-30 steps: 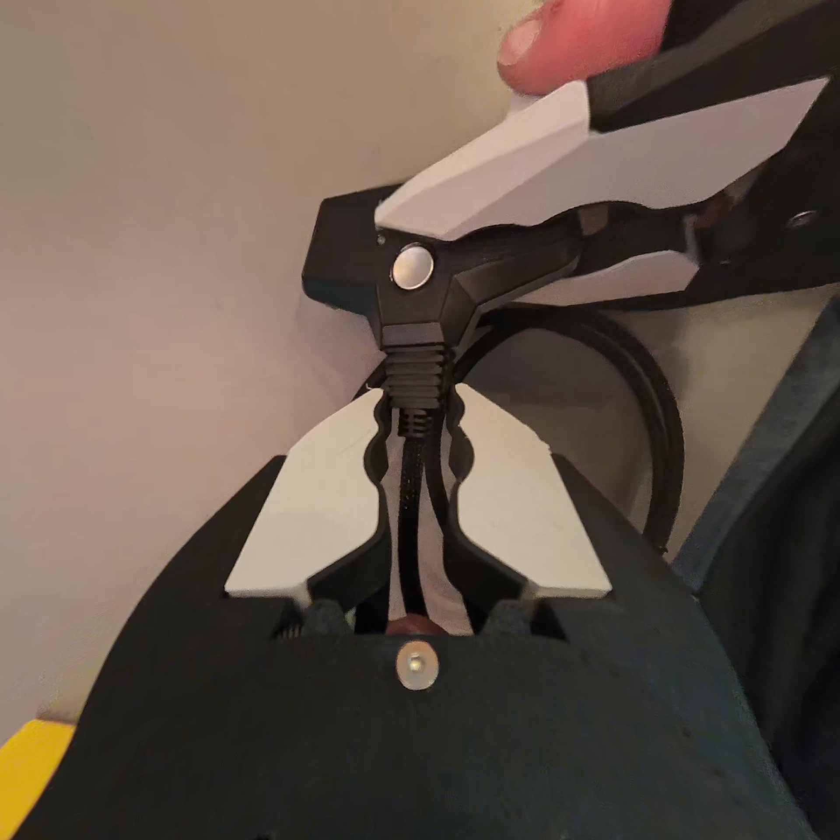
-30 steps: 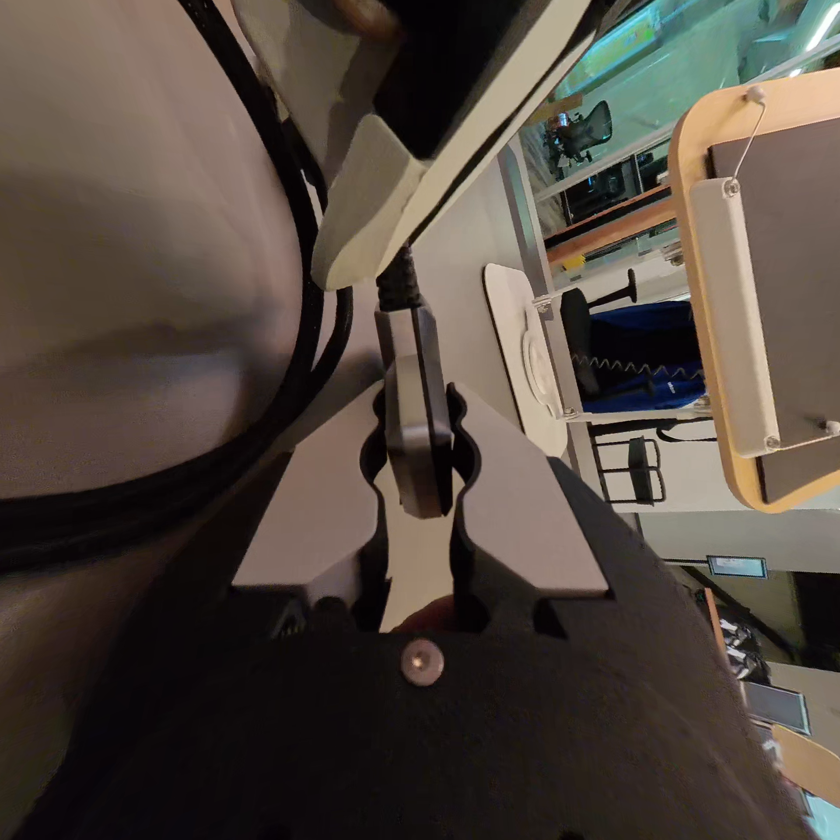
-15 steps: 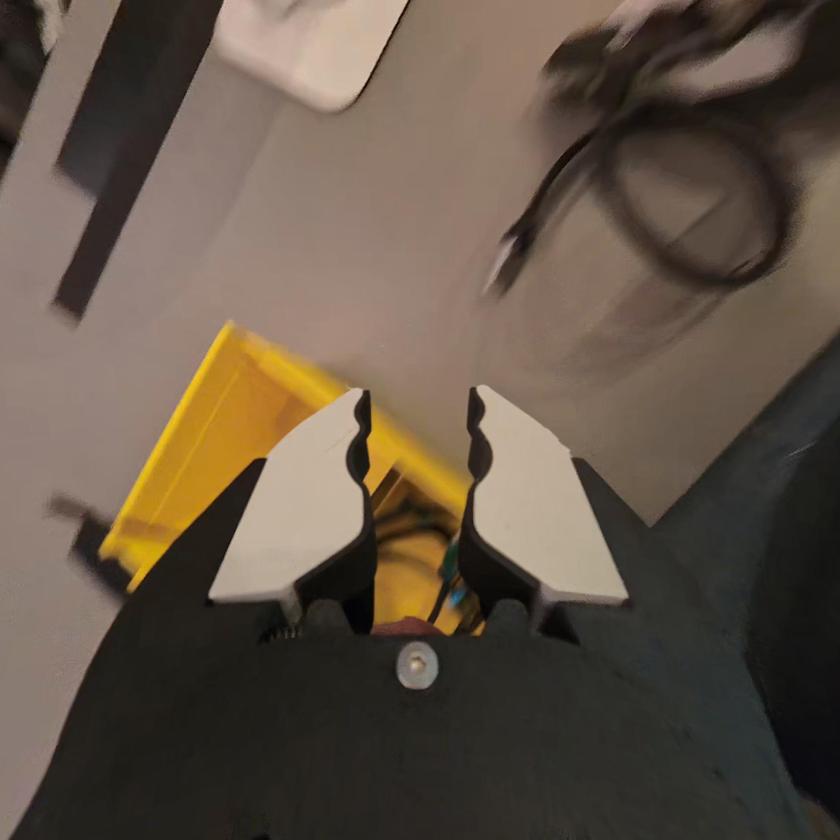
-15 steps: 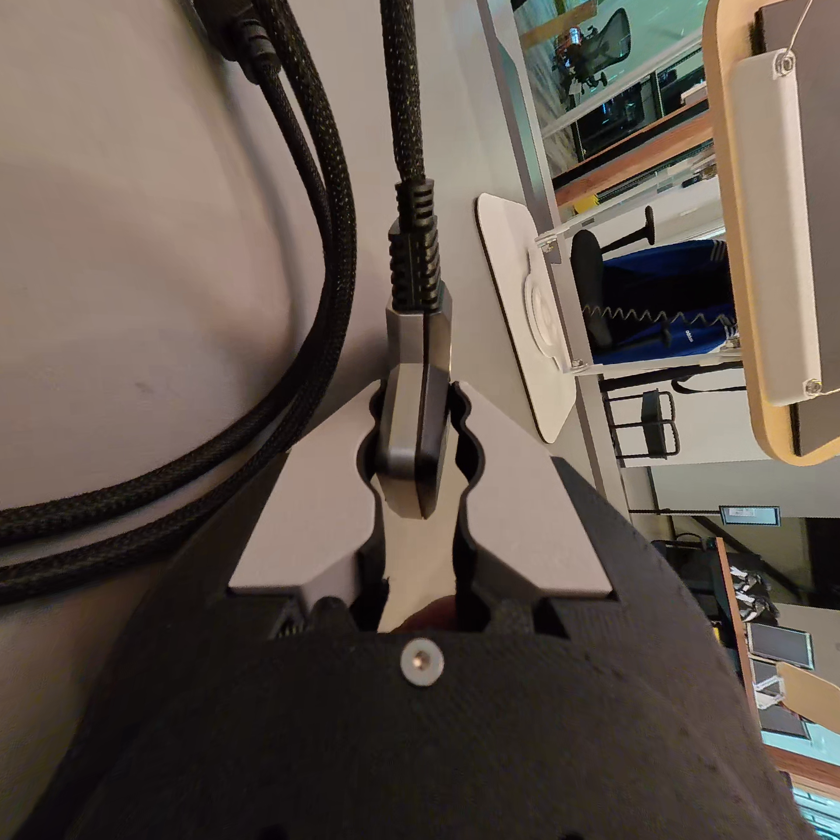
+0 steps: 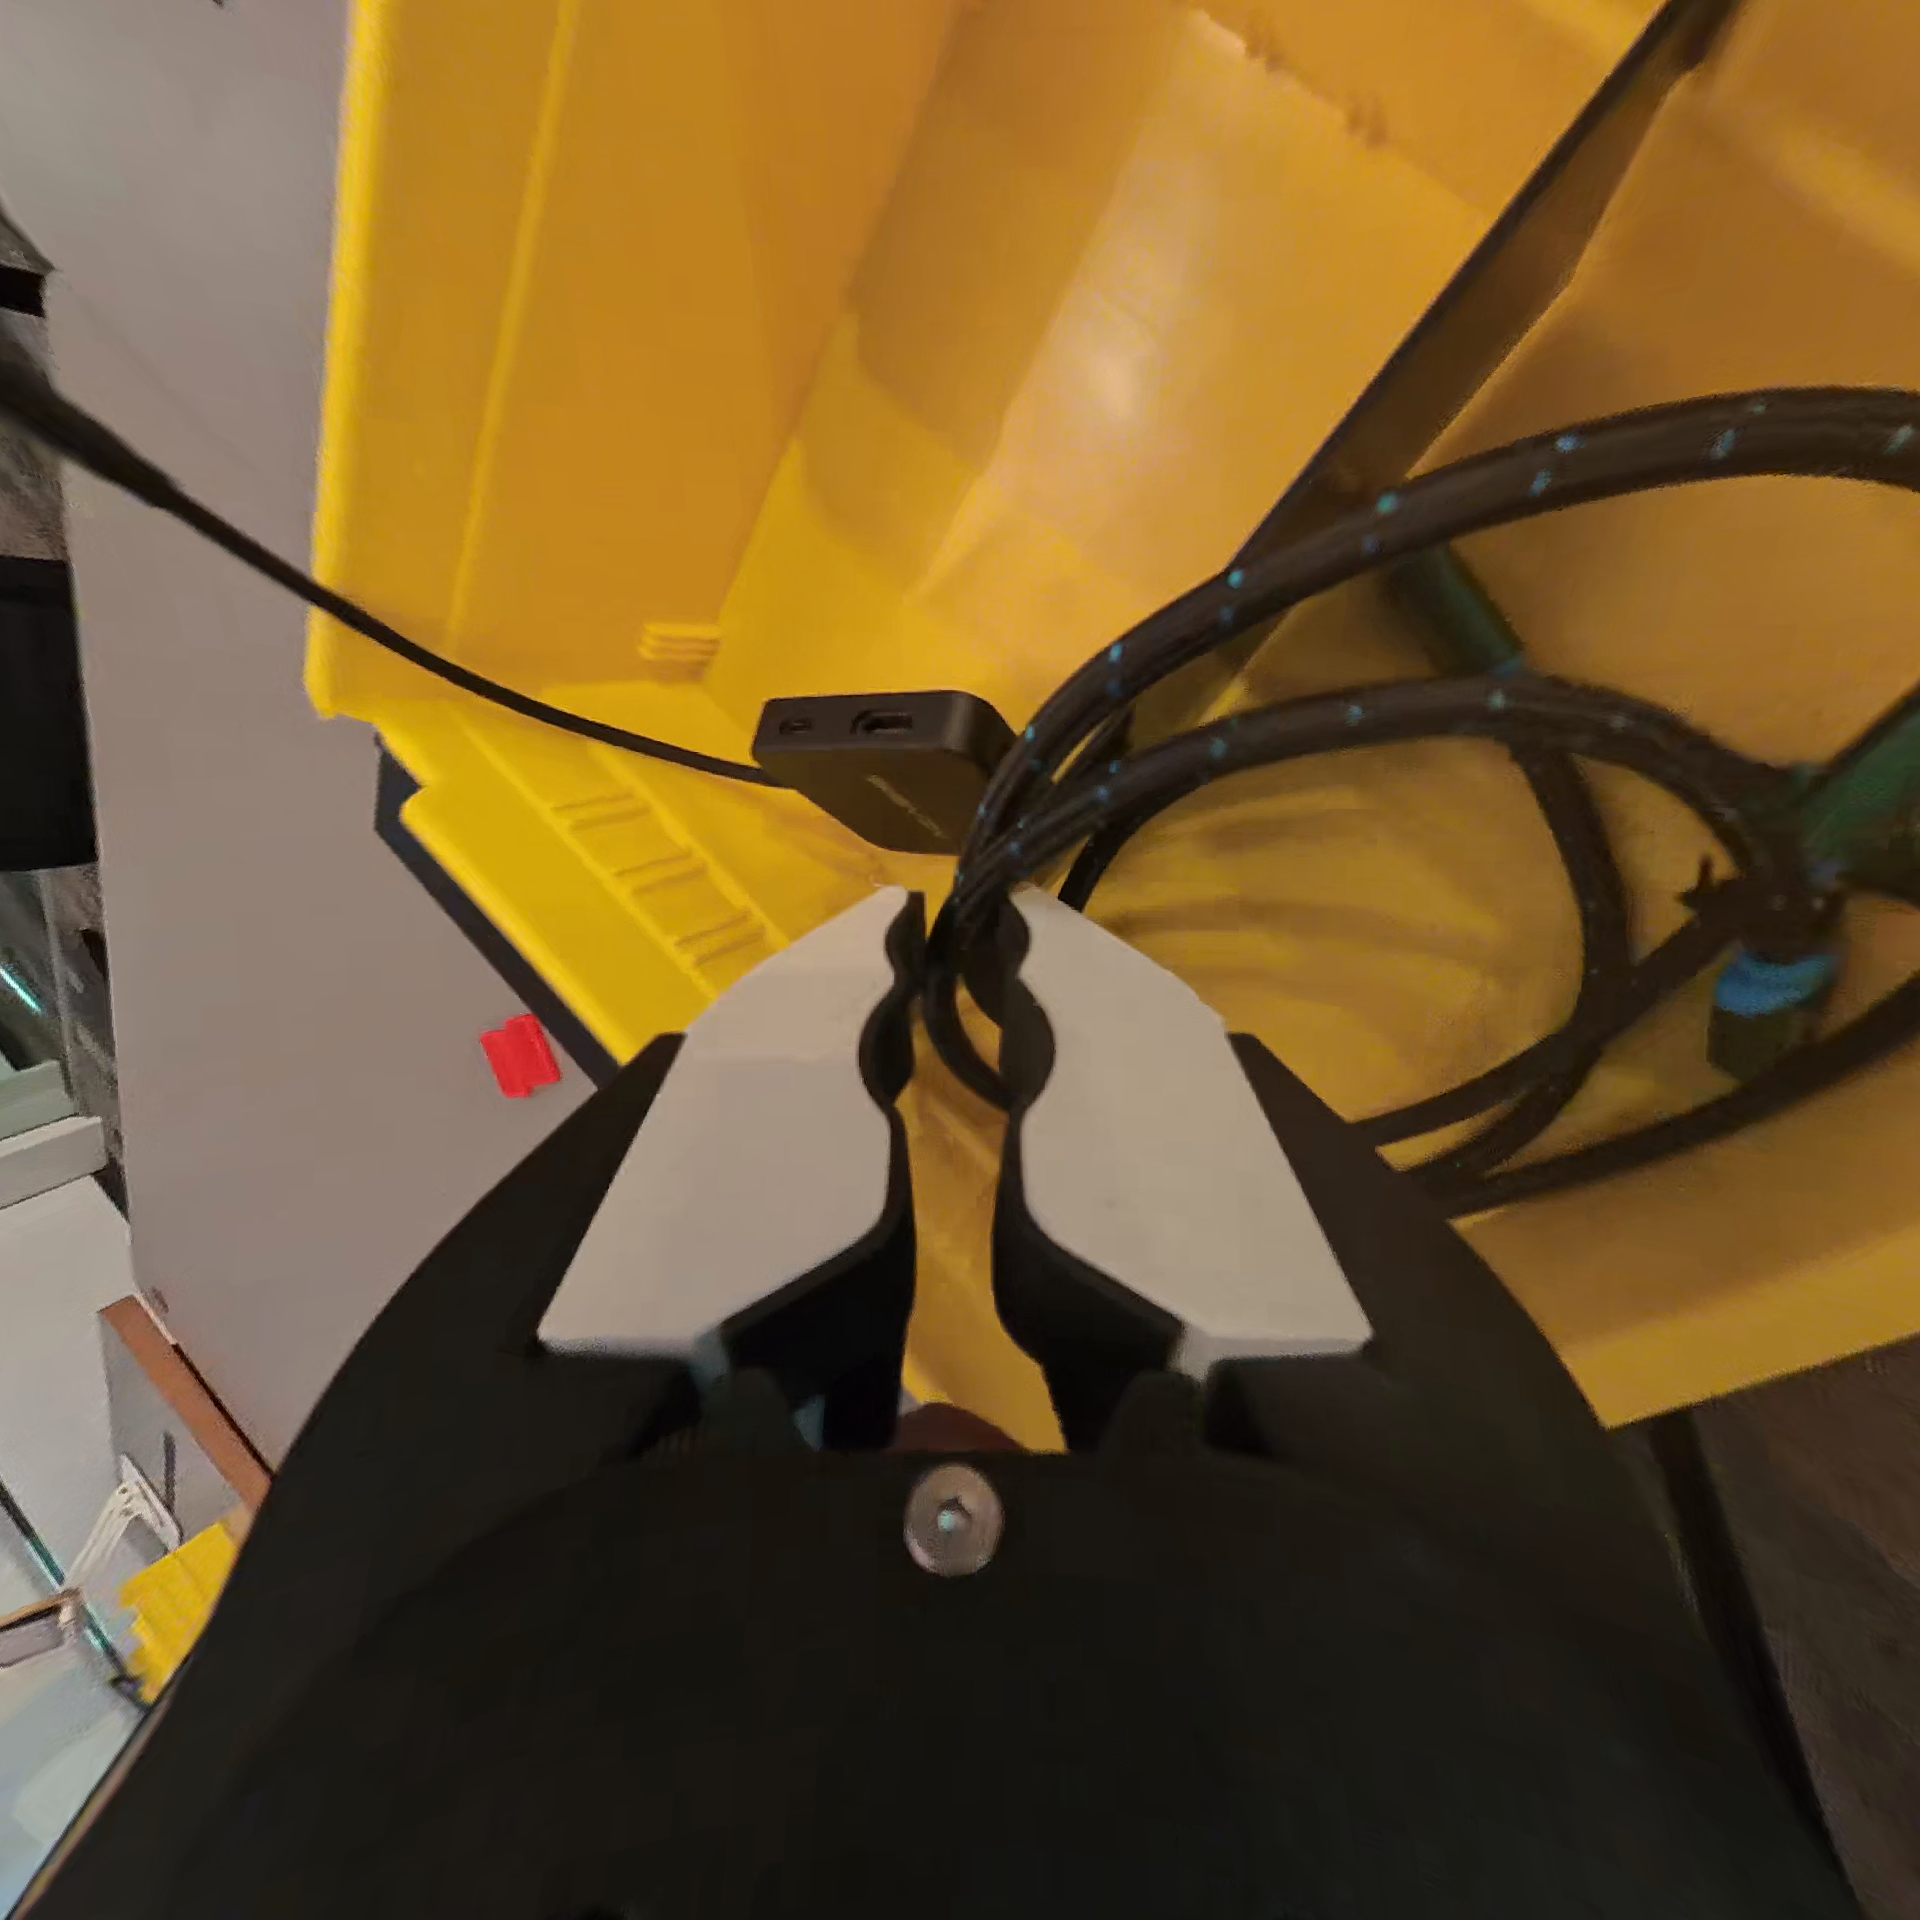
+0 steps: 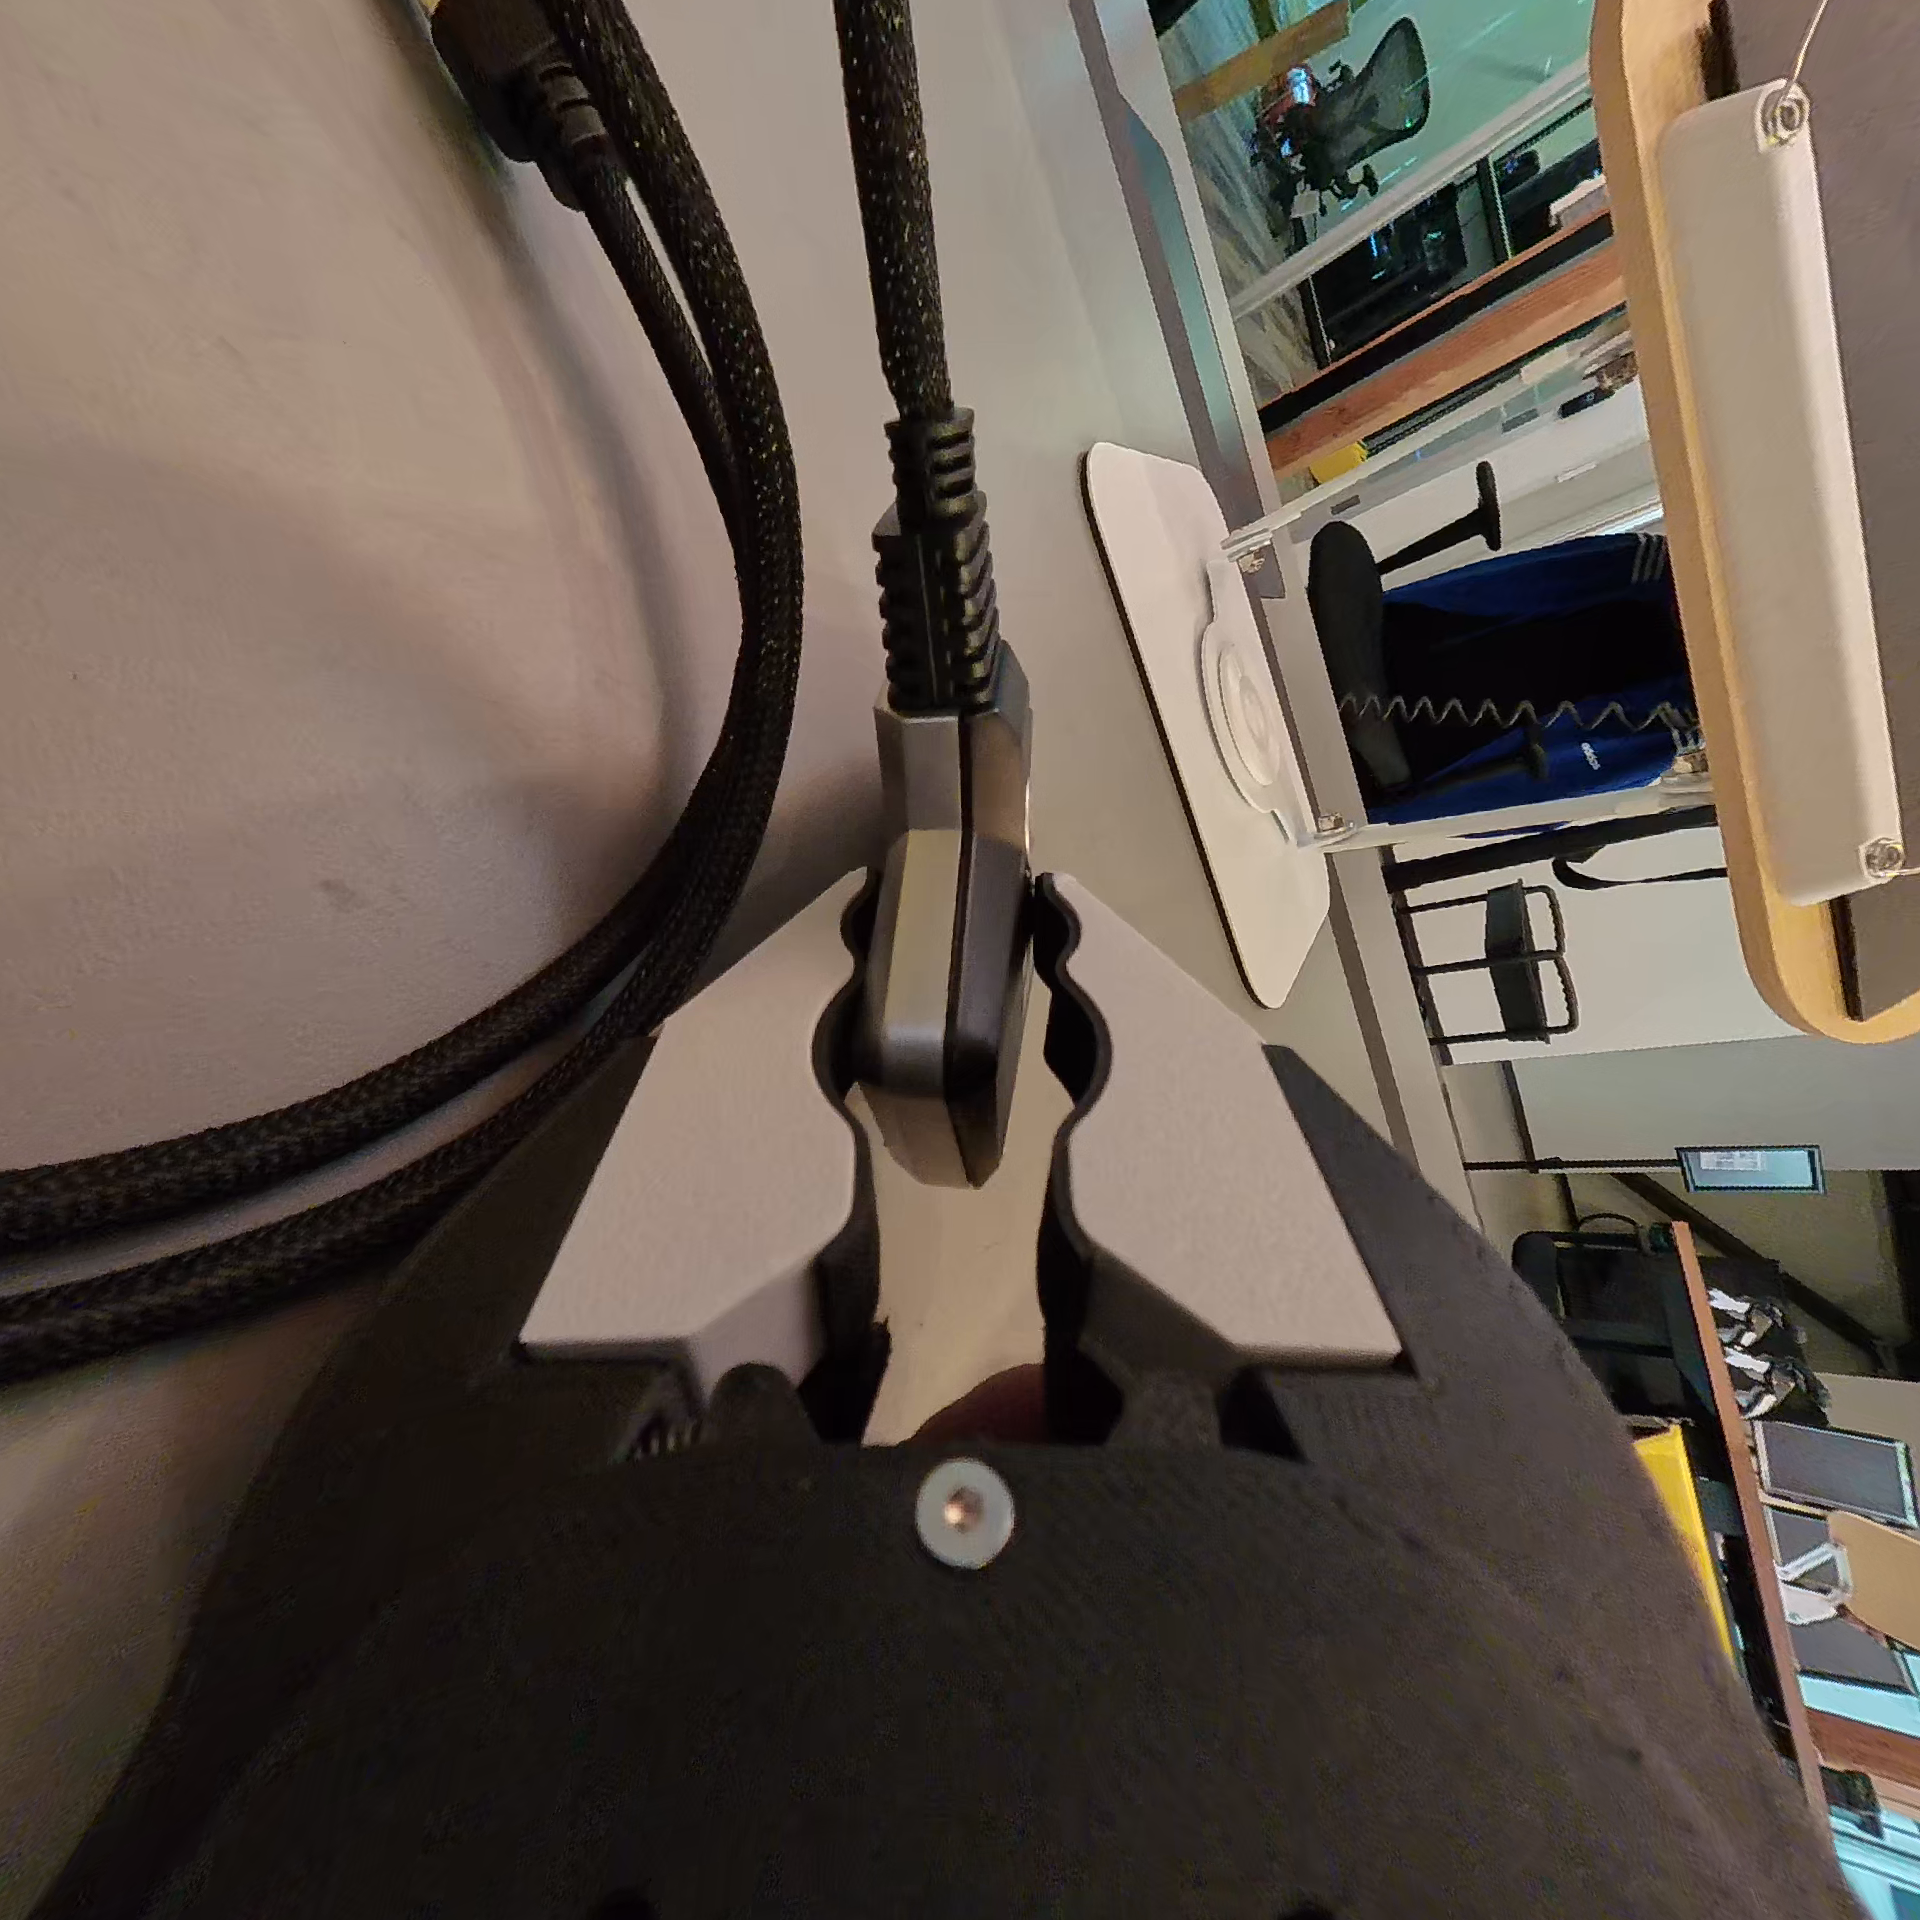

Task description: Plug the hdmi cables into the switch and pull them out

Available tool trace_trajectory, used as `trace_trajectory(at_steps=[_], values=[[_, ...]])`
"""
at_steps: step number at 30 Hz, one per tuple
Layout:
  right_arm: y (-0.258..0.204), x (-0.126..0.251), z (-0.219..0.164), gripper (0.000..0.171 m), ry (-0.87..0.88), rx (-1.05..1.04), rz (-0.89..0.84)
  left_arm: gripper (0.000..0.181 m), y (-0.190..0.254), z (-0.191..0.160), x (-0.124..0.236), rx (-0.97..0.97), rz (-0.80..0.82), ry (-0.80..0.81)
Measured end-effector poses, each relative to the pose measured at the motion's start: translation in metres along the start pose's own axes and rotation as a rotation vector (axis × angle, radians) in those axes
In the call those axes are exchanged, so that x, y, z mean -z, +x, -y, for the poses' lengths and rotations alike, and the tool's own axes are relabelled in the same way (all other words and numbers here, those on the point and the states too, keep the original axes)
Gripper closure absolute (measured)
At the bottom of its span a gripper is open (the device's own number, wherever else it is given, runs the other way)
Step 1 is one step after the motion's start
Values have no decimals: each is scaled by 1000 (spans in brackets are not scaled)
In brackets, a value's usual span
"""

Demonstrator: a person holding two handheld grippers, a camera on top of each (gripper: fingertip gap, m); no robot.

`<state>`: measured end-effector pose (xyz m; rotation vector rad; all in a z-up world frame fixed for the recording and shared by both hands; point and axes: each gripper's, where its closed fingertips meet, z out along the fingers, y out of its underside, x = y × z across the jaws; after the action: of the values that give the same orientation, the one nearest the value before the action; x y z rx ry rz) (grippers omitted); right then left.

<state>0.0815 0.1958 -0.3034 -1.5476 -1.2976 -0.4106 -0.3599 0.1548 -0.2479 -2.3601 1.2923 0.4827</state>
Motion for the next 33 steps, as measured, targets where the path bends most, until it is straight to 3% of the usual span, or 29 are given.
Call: trace_trajectory(at_steps=[19,29,33], values=[[1,1,-1,146,3,-14,3,175,-27,-3,71,164,138,186],[1,1,-1,146,3,-9,0,175,-49,-13,111,206,240,183],[1,1,-1,146,3,-8,-1,176,-54,-17,124,169,281,109]])
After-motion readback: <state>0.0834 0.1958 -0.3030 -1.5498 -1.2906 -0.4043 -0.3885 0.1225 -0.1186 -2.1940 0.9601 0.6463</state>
